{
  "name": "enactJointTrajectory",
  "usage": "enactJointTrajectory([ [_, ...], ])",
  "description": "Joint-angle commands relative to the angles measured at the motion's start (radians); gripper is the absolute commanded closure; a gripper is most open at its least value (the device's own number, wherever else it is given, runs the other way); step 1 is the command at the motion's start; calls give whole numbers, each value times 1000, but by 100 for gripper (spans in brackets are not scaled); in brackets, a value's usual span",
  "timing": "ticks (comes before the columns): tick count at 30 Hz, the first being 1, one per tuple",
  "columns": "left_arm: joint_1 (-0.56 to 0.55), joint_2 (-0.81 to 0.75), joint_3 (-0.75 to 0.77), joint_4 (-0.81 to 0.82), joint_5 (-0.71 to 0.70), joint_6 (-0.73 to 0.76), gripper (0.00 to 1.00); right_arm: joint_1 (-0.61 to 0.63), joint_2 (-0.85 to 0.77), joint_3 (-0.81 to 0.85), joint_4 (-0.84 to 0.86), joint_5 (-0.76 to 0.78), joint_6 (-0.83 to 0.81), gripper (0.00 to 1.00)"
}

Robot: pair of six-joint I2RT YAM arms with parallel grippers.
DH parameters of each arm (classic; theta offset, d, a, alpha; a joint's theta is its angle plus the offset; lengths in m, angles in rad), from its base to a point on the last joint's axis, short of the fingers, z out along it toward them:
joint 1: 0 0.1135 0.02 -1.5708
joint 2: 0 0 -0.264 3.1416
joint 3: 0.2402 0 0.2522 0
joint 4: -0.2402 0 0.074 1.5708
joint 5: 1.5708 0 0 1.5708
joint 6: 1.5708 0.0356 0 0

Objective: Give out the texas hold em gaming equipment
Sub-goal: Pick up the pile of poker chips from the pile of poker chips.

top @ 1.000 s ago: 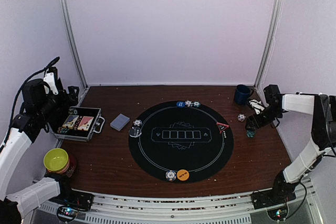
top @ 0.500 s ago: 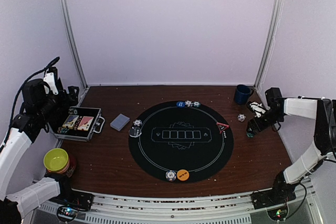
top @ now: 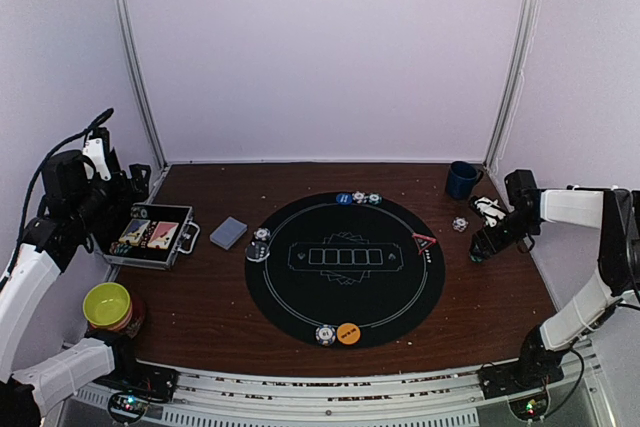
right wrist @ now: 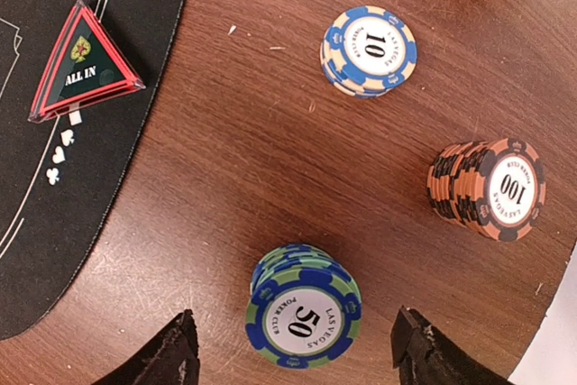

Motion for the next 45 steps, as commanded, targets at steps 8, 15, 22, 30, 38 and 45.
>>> enactJointTrajectory([
  [8, 16, -5, 7, 29, -6, 4, 2, 13, 23, -11, 34, 20, 6, 33],
  [15, 19, -7, 7, 29, -6, 5, 2, 13, 35, -11, 44, 21, 10, 36],
  [22, 18, -8, 7, 29, -4, 4, 2, 14, 57, -9, 47, 20, 17, 41],
  [30, 20, -8, 7, 29, -6, 4, 2, 13, 33, -14, 55, 24, 20, 45],
  [38, 20, -9, 6, 29, -4, 4, 2, 14, 23, -18, 65, 42, 25, 50],
  [45, 21, -10, 7, 29, -4, 3, 2, 13, 22, -19, 65, 41, 23, 58],
])
